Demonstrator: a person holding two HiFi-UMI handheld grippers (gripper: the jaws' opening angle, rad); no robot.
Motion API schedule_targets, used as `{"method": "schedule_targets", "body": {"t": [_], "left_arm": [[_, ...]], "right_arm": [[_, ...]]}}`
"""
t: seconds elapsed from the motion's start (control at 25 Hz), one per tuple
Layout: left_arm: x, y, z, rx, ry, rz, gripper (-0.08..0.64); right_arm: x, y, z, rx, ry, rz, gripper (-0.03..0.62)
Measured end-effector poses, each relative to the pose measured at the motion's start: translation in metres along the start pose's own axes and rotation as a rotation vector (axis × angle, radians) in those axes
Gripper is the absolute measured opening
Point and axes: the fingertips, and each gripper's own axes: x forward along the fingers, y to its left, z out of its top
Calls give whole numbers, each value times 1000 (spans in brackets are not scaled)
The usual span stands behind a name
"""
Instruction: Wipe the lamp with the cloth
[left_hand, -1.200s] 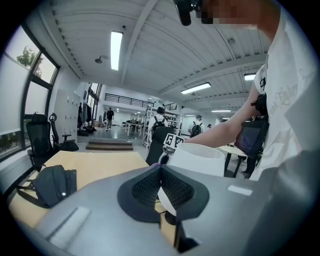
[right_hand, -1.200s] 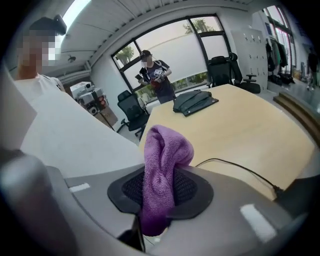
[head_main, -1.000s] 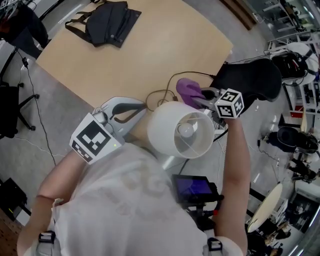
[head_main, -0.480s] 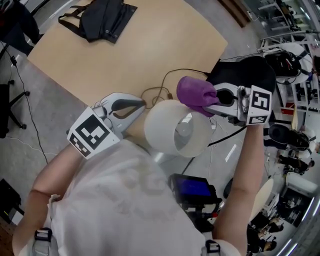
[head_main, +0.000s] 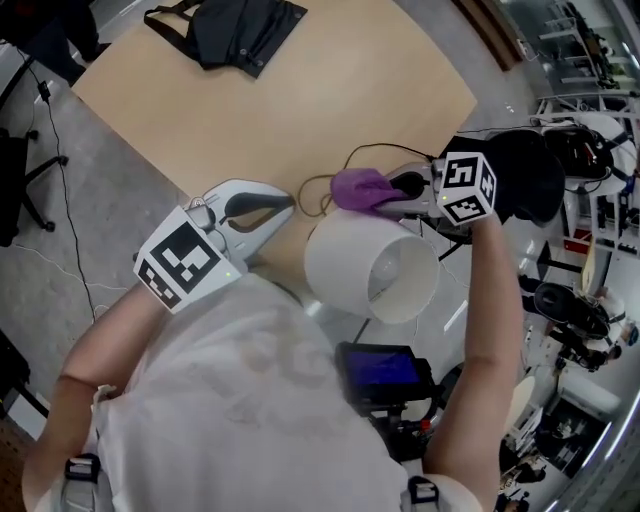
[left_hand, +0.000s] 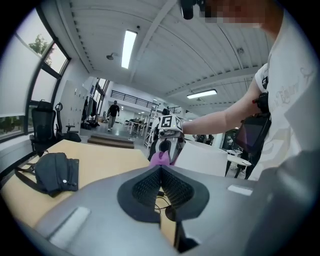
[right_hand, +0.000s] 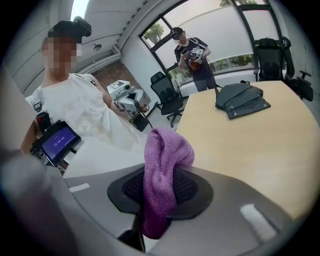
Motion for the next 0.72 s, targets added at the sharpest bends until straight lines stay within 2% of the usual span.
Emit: {"method": "schedule_targets", "body": {"t": [0.2, 0.36, 0.52, 0.72], "left_arm": [[-19, 10, -12, -25, 1, 38, 2], [-26, 13, -11, -29, -5, 59, 2], [-31, 14, -6, -23, -11, 54, 2], [-28, 14, -9, -40, -4, 21, 2]], "right_arm": [[39, -41, -25, 31, 108, -86, 106], [37, -62, -36, -63, 209, -207, 106], [0, -56, -18, -73, 134, -288, 106], [-59, -11, 13, -133, 63, -365, 106]]}}
